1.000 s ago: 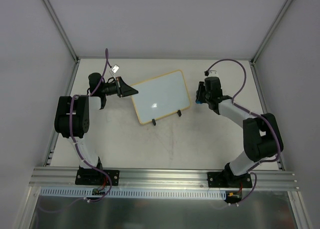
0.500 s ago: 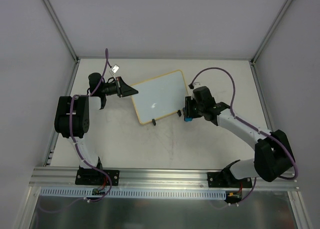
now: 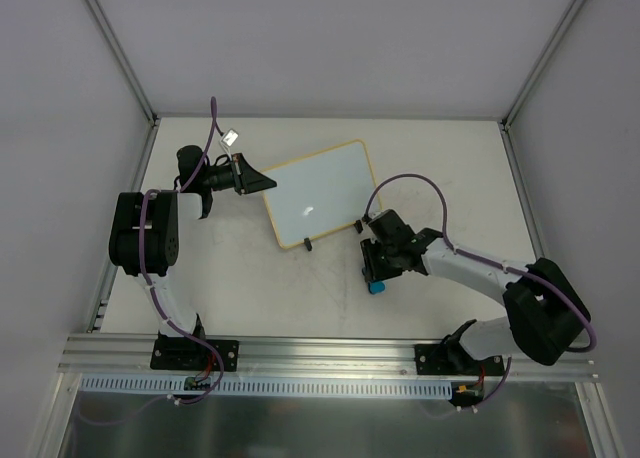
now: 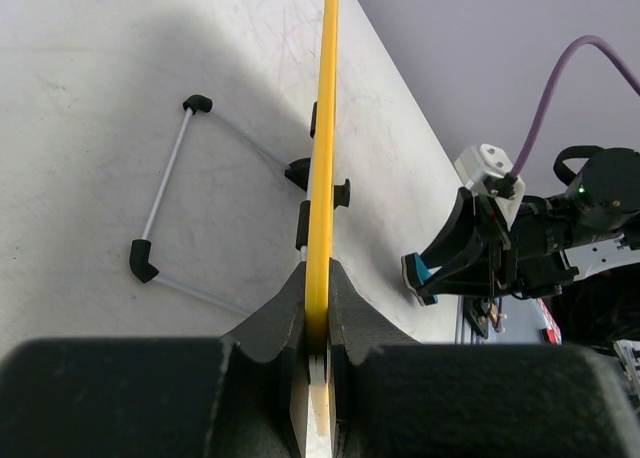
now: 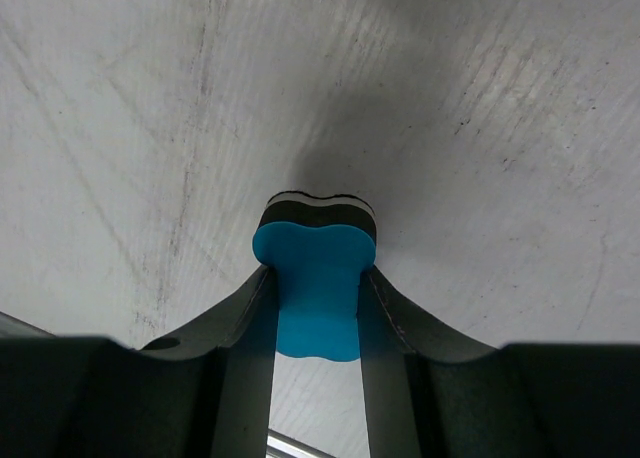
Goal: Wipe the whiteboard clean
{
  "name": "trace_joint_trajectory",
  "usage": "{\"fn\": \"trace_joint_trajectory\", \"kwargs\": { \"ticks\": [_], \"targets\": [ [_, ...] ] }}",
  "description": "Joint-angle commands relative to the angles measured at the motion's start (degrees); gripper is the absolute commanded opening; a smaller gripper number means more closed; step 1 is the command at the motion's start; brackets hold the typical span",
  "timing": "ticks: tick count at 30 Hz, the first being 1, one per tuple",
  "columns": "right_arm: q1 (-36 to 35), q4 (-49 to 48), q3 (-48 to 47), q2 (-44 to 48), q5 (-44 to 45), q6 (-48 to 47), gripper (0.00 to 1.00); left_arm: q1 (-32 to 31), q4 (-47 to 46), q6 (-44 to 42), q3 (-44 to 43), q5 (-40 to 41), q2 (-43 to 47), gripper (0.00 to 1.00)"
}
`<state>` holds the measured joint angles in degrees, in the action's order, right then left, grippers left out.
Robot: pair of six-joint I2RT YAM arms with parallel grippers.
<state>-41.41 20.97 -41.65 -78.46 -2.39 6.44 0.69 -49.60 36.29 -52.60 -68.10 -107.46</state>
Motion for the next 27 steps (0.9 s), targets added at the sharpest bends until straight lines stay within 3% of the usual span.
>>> {"fn": "trace_joint_trajectory", "kwargs": {
  "ticks": [1,2,3,9,11,18,27],
  "targets": [
    [-1.04,1.44,-1.86,-1.61,1.33,1.30,0.11,-0.42,-0.49,-3.16,-0.84,-0.02,0.67,0.00],
    [-1.30,1.53,-1.94,-1.61,1.95,1.38,0.28,-0.34,-0.49,-3.16,-1.01,-0.11,0.50,0.00],
    [-1.48,1.53,-1.95,-1.79,2.04,1.39,0.35,-0.42,-0.41,-3.07,-1.01,-0.11,0.41,0.00],
    [-2.01,1.62,-1.95,-1.26,4.94,1.91,0.55,-0.34,-0.14,-2.98,-1.28,-0.28,0.15,0.01],
    [-2.36,1.62,-1.86,-0.13,5.91,2.09,0.69,-0.34,-0.14,-2.98,-1.19,-0.72,0.23,0.04],
    [-2.63,1.70,-2.56,2.60,6.35,1.91,0.74,0.01,-0.23,-2.37,-1.45,-1.16,0.06,0.12],
    [-2.98,2.94,-4.32,0.58,6.88,1.12,0.75,0.10,-1.63,-2.10,-0.66,-1.25,0.67,0.38]
  ]
}}
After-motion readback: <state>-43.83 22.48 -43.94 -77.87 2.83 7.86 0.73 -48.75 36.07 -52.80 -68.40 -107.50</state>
